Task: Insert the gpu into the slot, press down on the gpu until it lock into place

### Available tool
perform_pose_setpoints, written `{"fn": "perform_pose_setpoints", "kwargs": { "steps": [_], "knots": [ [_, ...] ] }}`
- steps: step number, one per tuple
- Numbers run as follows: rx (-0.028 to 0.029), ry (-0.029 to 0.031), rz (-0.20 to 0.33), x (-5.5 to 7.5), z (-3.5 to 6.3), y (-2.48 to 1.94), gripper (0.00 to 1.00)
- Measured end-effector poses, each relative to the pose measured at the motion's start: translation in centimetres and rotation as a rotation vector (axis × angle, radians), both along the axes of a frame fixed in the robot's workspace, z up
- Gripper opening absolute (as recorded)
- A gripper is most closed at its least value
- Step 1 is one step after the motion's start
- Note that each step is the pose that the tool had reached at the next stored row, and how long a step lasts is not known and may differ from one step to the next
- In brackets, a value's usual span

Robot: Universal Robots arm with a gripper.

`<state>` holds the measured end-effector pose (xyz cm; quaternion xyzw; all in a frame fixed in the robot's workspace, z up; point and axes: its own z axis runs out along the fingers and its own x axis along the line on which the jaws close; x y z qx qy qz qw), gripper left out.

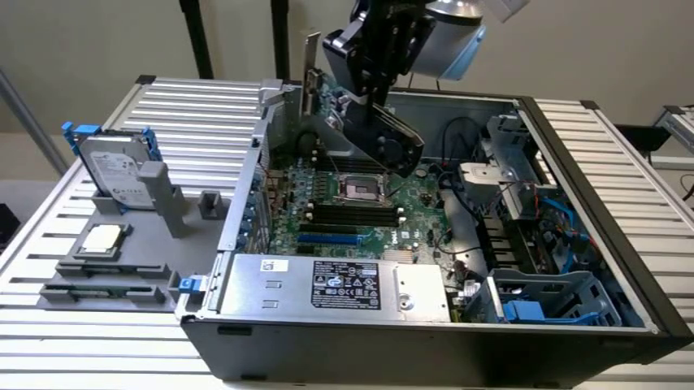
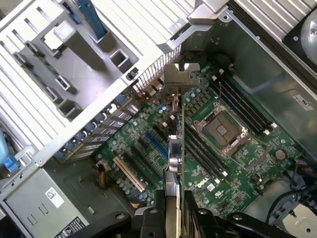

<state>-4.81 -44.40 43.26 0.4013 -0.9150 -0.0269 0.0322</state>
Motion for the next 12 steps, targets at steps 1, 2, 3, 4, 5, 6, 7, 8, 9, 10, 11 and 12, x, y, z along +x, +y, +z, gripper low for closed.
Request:
{"fn": "perform_pose_setpoints", "kwargs": {
  "steps": [1, 2, 3, 4, 5, 6, 7, 8, 9, 10, 11, 12],
  "knots": [
    [-0.0001, 0.0000, 0.018, 0.00, -0.01, 0.00, 0.26],
    [0.0000, -0.0001, 0.036, 0.00, -0.02, 0.00, 0.26],
    [0.0000, -0.0001, 0.054, 0.00, -0.03, 0.00, 0.26],
    [0.0000, -0.0002, 0.072, 0.00, -0.04, 0.00, 0.26],
    [0.0001, -0.0003, 0.091, 0.00, -0.06, 0.00, 0.26],
    [0.0000, -0.0003, 0.109, 0.00, -0.06, 0.00, 0.26],
    [0.0000, -0.0003, 0.127, 0.00, -0.07, 0.00, 0.26],
    [-0.0001, -0.0004, 0.145, 0.00, -0.08, 0.00, 0.26],
    [0.0000, -0.0005, 0.163, 0.00, -0.08, 0.00, 0.26],
    [-0.0001, -0.0005, 0.181, 0.00, -0.09, 0.00, 0.26],
    [-0.0001, -0.0006, 0.199, 0.00, -0.10, 0.00, 0.26],
    [0.0000, -0.0006, 0.217, 0.00, -0.10, 0.00, 0.26]
  ]
}}
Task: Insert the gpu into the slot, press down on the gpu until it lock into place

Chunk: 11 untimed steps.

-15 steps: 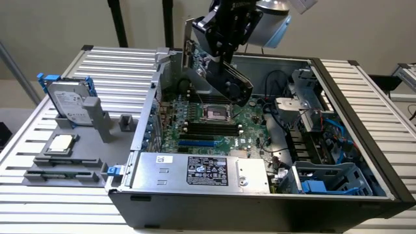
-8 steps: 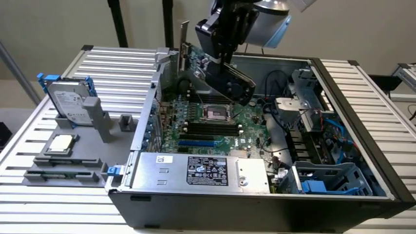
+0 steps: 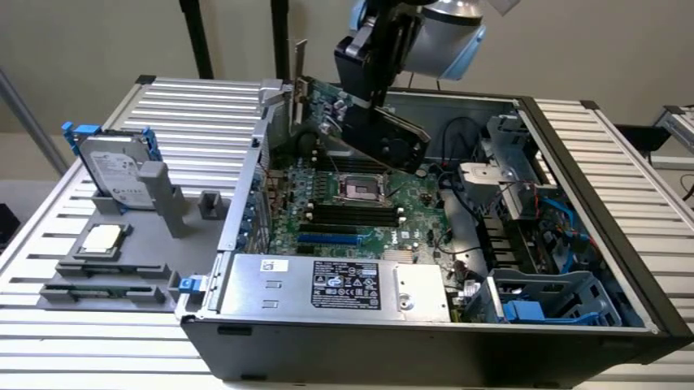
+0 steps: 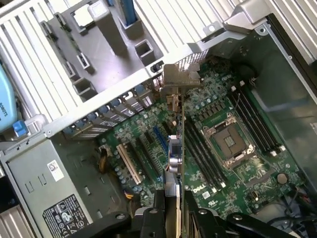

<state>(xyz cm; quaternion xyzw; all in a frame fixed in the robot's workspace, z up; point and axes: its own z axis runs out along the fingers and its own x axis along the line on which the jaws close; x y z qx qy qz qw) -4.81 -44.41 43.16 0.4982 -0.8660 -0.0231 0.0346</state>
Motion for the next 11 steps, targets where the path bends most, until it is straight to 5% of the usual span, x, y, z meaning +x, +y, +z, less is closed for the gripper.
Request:
{"fn": "perform_pose_setpoints", "kwargs": {
  "steps": [11],
  "knots": [
    [0.0000, -0.0009, 0.200, 0.00, -0.05, 0.00, 0.26]
  ]
}}
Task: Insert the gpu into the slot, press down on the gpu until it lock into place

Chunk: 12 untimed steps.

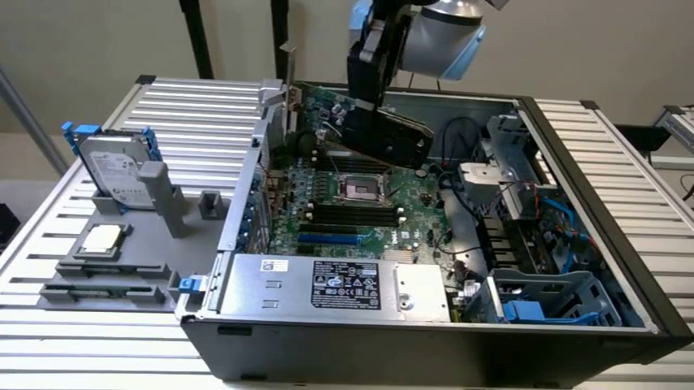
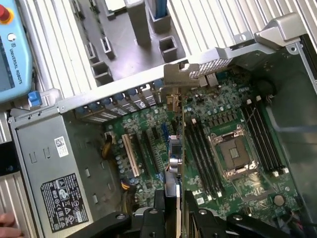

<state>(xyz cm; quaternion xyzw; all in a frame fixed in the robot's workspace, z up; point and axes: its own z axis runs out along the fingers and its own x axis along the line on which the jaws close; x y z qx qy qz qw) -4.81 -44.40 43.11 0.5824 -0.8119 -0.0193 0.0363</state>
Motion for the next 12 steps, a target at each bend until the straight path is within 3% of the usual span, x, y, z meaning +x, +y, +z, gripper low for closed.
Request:
{"fn": "perform_pose_setpoints", "kwargs": {
  "steps": [7, 10, 12],
  "knots": [
    [0.0011, -0.0026, 0.126, -0.01, -0.01, 0.00, 0.26],
    [0.0047, -0.0100, 0.173, 0.00, -0.02, 0.00, 0.26],
    [0.0074, -0.0213, 0.198, 0.00, -0.05, 0.00, 0.26]
  ]
}}
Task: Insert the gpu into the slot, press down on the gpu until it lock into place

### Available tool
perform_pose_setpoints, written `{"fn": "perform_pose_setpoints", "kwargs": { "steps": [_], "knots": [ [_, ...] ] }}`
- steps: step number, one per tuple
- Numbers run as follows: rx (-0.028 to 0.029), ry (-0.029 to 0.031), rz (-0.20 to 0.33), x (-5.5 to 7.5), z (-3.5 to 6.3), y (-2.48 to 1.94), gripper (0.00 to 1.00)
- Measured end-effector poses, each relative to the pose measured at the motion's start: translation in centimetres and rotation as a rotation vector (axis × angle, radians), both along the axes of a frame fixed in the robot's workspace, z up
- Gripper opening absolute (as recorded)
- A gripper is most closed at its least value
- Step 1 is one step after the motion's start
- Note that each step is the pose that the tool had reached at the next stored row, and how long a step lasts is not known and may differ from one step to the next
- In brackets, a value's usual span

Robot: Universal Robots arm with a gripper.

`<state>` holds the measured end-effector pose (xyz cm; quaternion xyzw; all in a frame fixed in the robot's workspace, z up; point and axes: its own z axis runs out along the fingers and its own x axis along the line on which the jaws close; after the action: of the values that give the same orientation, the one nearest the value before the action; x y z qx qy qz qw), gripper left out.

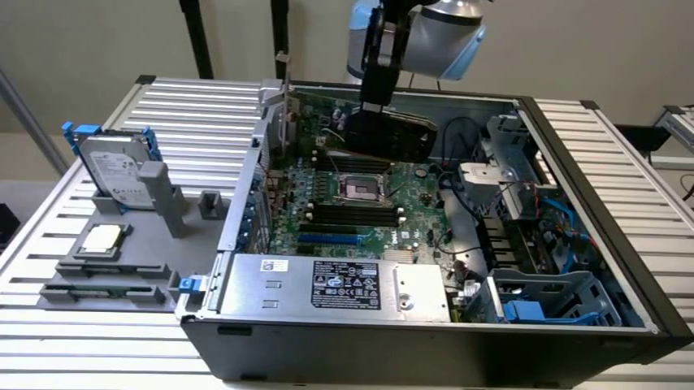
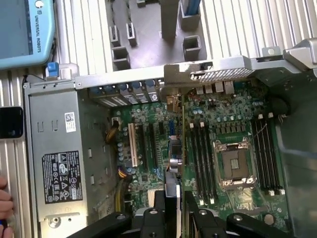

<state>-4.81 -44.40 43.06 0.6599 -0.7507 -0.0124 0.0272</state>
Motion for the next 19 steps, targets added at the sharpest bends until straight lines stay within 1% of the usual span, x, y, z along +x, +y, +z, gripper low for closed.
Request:
{"fn": "perform_pose_setpoints", "kwargs": {
  "steps": [2, 3, 5, 7, 10, 12, 13, 14, 16, 19],
  "knots": [
    [0.0046, -0.0126, 0.023, 0.0, -0.04, -0.01, 0.26],
    [0.0076, -0.0177, 0.033, 0.0, -0.07, -0.01, 0.26],
    [0.0146, -0.0244, 0.051, 0.0, -0.16, 0.00, 0.26],
    [0.0229, -0.0286, 0.066, -0.1, -0.32, 0.00, 0.26],
    [0.0367, -0.0335, 0.086, -0.3, -0.58, 0.00, 0.26],
    [0.0440, -0.0351, 0.097, -0.5, -0.84, -0.01, 0.26],
    [0.0466, -0.0357, 0.101, -0.6, -1.00, -0.01, 0.26],
    [0.0487, -0.0361, 0.105, -0.8, -1.17, -0.03, 0.26],
    [0.0510, -0.0363, 0.110, -1.2, -1.53, -0.10, 0.26],
    [0.0532, -0.0366, 0.111, -1.5, -2.07, -0.47, 0.26]
  ]
}}
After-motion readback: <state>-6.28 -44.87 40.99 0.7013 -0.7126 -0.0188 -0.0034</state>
